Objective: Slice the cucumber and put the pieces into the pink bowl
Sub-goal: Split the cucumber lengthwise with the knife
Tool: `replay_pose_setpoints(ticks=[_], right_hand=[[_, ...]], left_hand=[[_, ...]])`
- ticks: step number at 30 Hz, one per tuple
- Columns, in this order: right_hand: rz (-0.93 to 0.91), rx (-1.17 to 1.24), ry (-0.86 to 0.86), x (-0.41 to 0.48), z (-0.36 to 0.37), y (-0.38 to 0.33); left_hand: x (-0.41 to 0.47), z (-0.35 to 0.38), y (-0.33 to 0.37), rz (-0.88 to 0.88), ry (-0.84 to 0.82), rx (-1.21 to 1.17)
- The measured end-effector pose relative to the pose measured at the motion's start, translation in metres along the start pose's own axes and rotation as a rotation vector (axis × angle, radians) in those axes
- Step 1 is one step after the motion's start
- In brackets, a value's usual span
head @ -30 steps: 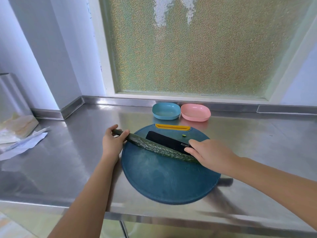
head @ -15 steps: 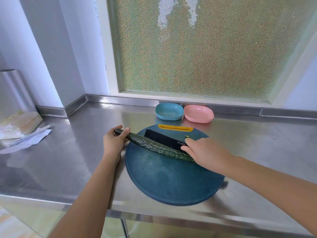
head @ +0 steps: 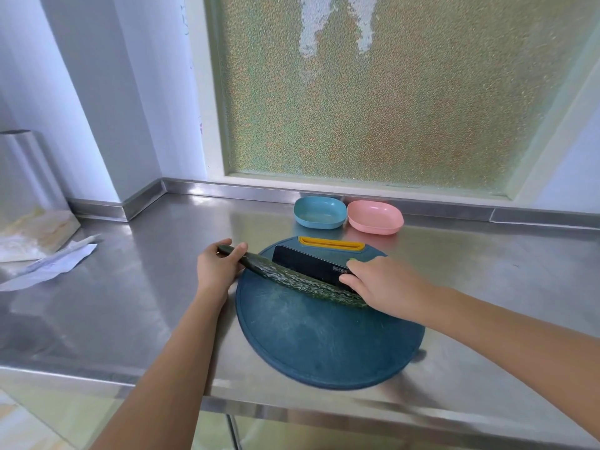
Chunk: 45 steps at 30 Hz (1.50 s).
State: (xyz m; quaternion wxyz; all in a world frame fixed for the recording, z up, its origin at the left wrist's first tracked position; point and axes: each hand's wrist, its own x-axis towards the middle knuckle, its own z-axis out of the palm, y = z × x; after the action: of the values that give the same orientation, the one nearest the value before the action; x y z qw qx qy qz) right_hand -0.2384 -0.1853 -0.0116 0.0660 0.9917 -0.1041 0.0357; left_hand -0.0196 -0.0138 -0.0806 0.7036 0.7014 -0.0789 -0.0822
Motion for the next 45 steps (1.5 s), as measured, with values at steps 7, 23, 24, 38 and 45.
replay_pose_setpoints(ticks=[7, 23, 24, 38, 45], right_hand=[[0.008, 0.018, -0.023, 0.001, -0.002, -0.001], [0.002, 0.027, -0.053, 0.004, -0.005, 0.001], [0.007, 0.035, -0.056, 0.004, -0.005, 0.001], [-0.013, 0.11, -0.083, 0.009, 0.006, 0.001], [-0.018, 0.095, -0.074, 0.008, 0.006, -0.001]], left_hand=[[-0.001, 0.0, 0.001, 0.002, 0.005, 0.021], [-0.001, 0.0, 0.003, -0.01, -0.005, 0.046], [-0.001, 0.001, 0.003, -0.01, -0.004, 0.046], [-0.001, 0.002, 0.004, -0.017, 0.0, 0.046], [-0.001, 0.002, 0.003, -0.016, 0.001, 0.05]])
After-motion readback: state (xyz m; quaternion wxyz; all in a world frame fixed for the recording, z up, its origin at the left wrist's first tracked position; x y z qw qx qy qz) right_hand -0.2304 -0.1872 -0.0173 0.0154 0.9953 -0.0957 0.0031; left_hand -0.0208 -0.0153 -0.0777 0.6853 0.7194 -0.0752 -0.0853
